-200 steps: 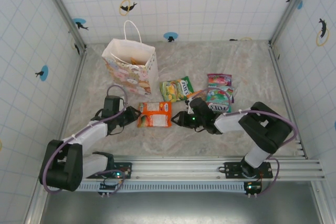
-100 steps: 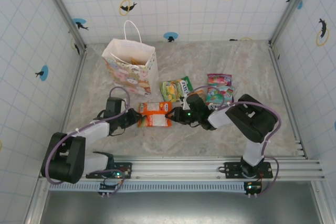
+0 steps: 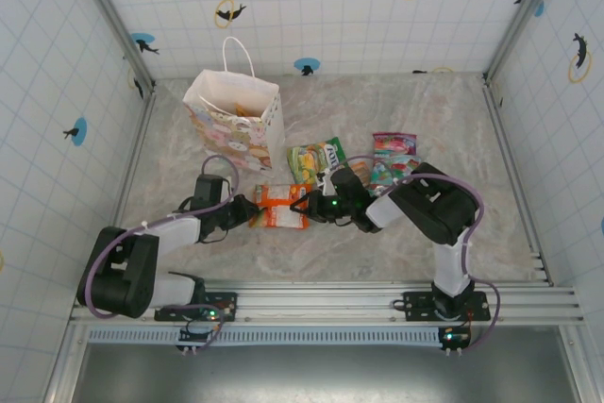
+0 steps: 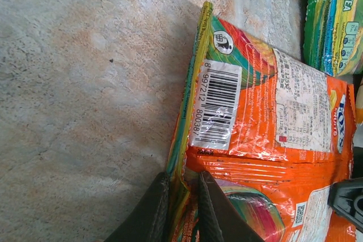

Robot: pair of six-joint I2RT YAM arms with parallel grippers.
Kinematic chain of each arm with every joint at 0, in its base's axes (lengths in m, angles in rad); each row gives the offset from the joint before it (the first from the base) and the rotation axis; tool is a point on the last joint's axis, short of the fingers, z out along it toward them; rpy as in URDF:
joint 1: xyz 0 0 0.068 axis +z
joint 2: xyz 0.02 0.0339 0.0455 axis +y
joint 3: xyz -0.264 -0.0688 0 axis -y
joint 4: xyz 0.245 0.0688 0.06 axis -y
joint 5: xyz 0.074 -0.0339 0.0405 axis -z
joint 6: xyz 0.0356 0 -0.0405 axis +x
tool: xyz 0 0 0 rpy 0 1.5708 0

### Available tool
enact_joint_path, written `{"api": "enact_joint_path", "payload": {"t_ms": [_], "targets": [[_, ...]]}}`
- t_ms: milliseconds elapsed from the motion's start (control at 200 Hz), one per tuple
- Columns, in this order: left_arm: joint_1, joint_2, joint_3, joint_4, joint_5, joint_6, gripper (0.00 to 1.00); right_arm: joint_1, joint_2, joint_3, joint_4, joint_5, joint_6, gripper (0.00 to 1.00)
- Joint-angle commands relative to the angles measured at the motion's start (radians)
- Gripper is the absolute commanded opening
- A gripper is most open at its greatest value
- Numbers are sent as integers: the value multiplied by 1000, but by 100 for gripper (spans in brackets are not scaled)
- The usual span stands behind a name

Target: Place the snacks into the paper bag

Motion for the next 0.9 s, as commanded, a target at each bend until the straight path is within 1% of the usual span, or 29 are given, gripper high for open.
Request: {"api": "enact_joint_path", "payload": {"t_ms": [0, 85, 250, 495, 641, 896], "targets": [[-15, 13, 10, -38, 6, 13, 17, 9, 12, 32, 61, -7, 16, 33], [-14, 6, 18, -49, 2, 14, 17, 10, 3, 24, 61, 1, 14, 26], [-13, -18, 32, -78, -17, 20, 20, 10, -36, 0, 46, 26, -5, 18], [-15, -58, 61, -124, -38, 24, 30, 9, -90, -37, 35, 49, -18, 7], [-15, -80, 77, -150, -50, 26, 37, 11, -136, -72, 24, 70, -29, 4], [-14, -123, 99, -187, -69, 33, 49, 14, -264, -158, -23, 117, -67, 0]]}}
